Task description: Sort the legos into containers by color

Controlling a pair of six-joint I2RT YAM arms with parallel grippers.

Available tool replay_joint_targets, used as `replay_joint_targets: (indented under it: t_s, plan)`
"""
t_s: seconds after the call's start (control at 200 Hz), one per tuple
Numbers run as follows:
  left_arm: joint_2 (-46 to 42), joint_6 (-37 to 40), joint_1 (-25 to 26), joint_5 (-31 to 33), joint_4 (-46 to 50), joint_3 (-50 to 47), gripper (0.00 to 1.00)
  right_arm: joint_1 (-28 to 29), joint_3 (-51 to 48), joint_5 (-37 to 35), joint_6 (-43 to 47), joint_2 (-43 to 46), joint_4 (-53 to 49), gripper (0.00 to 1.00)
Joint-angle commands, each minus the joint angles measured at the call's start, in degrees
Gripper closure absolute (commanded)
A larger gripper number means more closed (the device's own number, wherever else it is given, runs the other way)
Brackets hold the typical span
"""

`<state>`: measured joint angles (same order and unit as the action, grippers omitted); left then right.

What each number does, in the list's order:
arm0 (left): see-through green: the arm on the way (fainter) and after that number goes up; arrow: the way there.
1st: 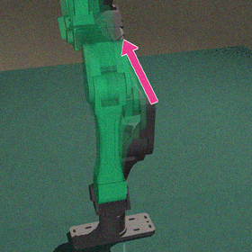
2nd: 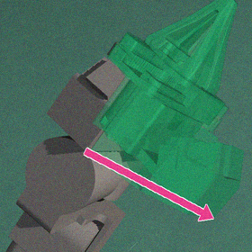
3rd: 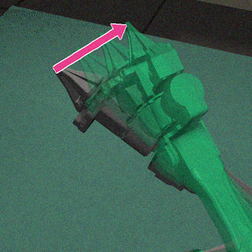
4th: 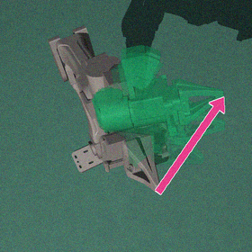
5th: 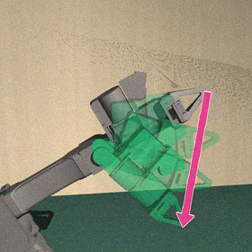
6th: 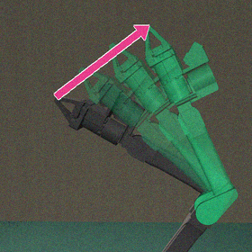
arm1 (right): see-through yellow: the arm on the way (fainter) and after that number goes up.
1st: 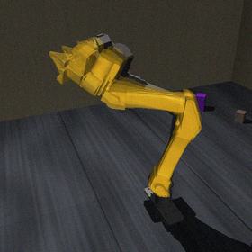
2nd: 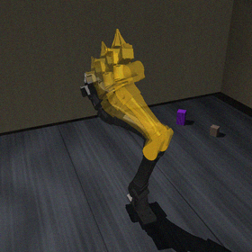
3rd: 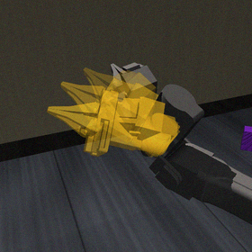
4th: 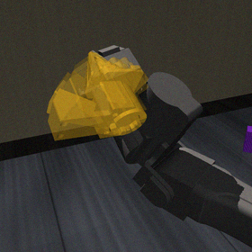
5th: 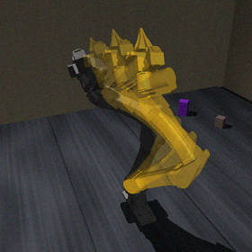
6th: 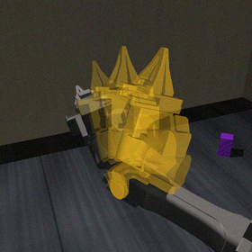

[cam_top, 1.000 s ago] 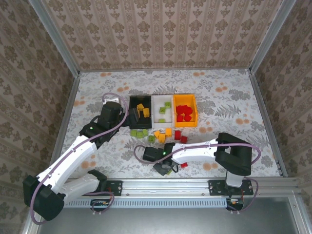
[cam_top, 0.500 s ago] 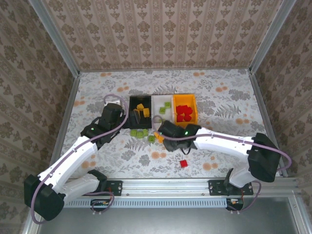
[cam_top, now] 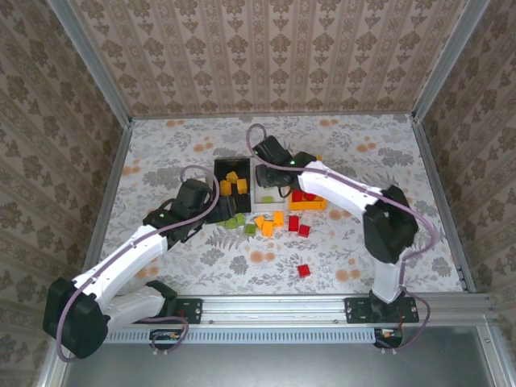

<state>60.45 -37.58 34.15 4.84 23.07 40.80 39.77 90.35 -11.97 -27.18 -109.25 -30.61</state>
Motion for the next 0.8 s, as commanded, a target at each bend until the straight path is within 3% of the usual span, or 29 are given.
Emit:
replay_joint_targets:
  t_s: [0.0, 0.105, 0.21, 0.27, 0.565, 0.795]
  plan:
    - [1.0, -0.5, 0.6, -1.6, -1.0, -1.1, 0.00, -0.5, 5.0, -3.0, -2.6, -4.0, -4.5, 0.63]
    - [2.8, 0.7, 1.4, -2.6, -1.4, -0.9, 0.02, -0.9, 7.4, -3.7, -3.7, -6.1, -5.5, 0.55]
    - [5.2, 2.2, 4.2, -1.3, -1.0, 0.4, 0.05, -0.8, 8.3, -2.6, -3.8, -6.3, -5.2, 0.33]
    - [6.9, 3.2, 6.3, 0.2, -0.8, 1.6, 0.07, -0.8, 7.7, -2.1, -4.0, -5.2, -4.4, 0.26]
    - [20.2, 6.5, 17.5, 7.5, -0.2, 8.0, 0.24, -0.8, -4.4, -0.8, -6.0, 8.0, 1.7, 0.22]
    - [27.7, 6.4, 19.5, 9.9, -1.1, 9.2, 0.33, -1.4, -12.3, -1.1, -6.9, 15.0, 3.6, 0.22]
